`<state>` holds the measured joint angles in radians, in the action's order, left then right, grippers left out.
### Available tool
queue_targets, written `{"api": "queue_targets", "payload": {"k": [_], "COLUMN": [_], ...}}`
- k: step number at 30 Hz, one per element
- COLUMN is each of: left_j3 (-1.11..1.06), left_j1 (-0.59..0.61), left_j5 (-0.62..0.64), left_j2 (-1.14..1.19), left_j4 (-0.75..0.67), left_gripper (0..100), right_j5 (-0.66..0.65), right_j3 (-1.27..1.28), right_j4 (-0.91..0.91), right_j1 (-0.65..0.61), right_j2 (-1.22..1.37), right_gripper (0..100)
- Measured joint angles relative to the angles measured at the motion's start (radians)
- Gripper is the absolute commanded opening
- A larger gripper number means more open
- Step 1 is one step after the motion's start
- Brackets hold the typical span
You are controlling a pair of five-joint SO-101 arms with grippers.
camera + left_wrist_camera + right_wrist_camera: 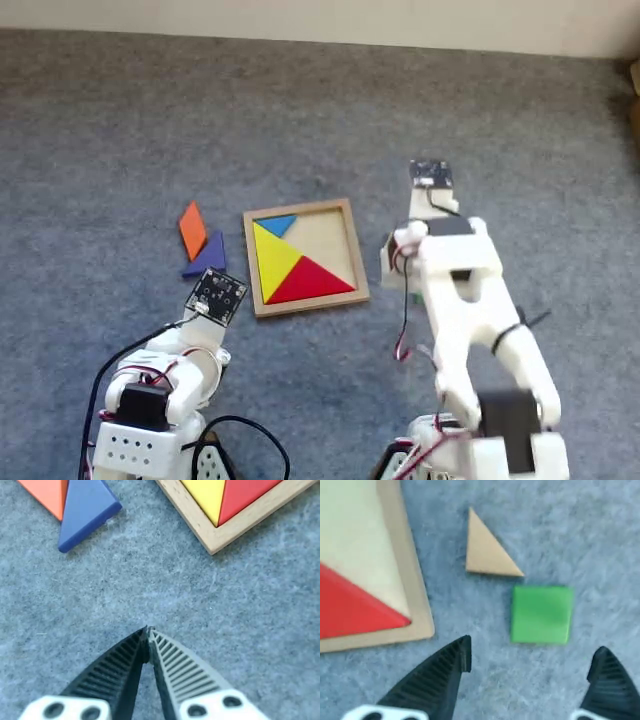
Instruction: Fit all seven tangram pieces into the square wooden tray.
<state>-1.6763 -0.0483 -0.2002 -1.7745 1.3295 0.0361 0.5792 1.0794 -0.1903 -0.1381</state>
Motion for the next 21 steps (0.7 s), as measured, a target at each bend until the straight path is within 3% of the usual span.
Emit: {"api": "queue_targets", "payload": {"k": [11,18,21], "left_j3": [0.0,0.0,0.0], "left_j1": [0.0,0.0,0.0], "left_j5": [0.0,0.0,0.0], "left_j2": [0.0,0.0,0.0], "left_j4": [0.0,0.0,0.0], "left_gripper": [1,1,1], "right_j5": [0.0,0.0,0.0], "right_j3": [-0.184,-0.19,-0.198], "right_j4": [-0.002,0.0,0.0], "right_j1": [0.069,0.069,0.081], "right_j2": [0.328,0.331,0.33], "right_gripper": [35.2,8.4,2.9]}}
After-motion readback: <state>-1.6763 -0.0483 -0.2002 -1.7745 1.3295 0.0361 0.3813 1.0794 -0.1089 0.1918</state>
